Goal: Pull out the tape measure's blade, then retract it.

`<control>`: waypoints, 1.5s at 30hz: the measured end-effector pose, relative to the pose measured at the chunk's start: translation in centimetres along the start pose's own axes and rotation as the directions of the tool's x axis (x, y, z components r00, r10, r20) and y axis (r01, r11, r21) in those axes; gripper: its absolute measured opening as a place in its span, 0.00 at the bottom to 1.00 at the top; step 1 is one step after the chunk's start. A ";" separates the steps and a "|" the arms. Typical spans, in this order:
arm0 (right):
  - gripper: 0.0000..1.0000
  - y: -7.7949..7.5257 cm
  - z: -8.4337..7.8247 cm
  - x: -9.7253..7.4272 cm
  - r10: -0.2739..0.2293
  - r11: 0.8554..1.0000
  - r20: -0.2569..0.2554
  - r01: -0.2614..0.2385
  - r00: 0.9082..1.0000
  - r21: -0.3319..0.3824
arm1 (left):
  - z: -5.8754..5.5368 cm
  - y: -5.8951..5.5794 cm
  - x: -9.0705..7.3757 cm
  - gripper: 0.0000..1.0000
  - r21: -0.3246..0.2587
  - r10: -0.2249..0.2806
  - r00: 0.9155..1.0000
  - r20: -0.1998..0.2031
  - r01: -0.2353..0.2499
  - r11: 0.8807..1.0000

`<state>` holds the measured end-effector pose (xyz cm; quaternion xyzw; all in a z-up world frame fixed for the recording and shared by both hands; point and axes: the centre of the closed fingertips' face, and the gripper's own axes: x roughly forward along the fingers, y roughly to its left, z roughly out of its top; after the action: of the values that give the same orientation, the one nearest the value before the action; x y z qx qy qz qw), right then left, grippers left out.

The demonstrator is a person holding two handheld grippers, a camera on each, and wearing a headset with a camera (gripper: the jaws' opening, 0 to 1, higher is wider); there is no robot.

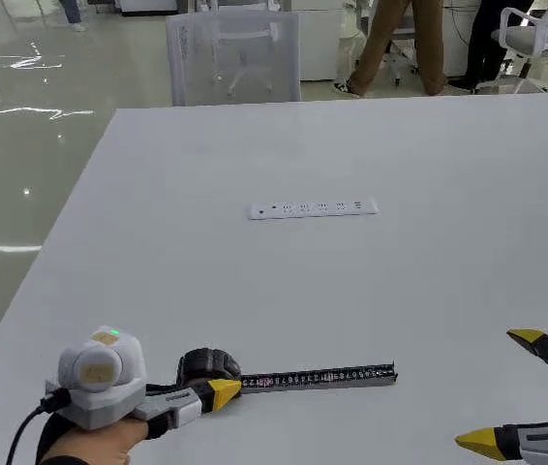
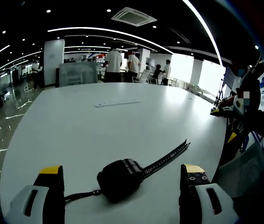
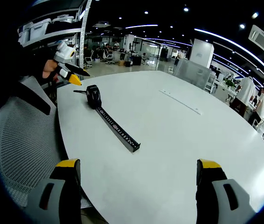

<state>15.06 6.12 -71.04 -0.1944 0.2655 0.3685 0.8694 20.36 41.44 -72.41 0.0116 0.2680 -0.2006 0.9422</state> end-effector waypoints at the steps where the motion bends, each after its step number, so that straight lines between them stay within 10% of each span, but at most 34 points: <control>1: 1.00 -0.1 0.2 0.4 0.006 1.000 0.000 -0.006 1.000 -0.002 | -0.1 0.1 0.4 1.00 0.009 0.028 1.000 0.014 -0.028 1.000; 18: 1.00 -0.6 1.0 4.9 0.078 0.990 -0.080 -0.087 0.994 -0.109 | -2.6 -2.1 3.6 1.00 -0.011 0.053 0.999 0.001 -0.053 0.999; 30: 0.96 -0.6 0.6 8.3 0.169 0.948 -0.186 -0.211 0.968 -0.240 | -3.1 -1.1 4.6 1.00 -0.084 0.094 0.995 0.021 -0.092 0.992; 35: 0.91 -0.4 0.7 10.0 0.214 0.917 -0.232 -0.277 0.949 -0.287 | -3.9 -1.6 5.1 1.00 -0.071 0.084 0.996 -0.006 -0.084 0.994; 45: 0.61 1.2 -1.2 12.2 0.315 0.828 -0.385 -0.449 0.868 -0.336 | -4.0 -2.0 5.4 1.00 -0.059 0.066 0.998 0.013 -0.065 0.996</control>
<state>20.98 12.81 -79.56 -0.3723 0.3492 0.5491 0.6617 21.82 38.13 -78.46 -0.0085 0.2659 -0.1618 0.9503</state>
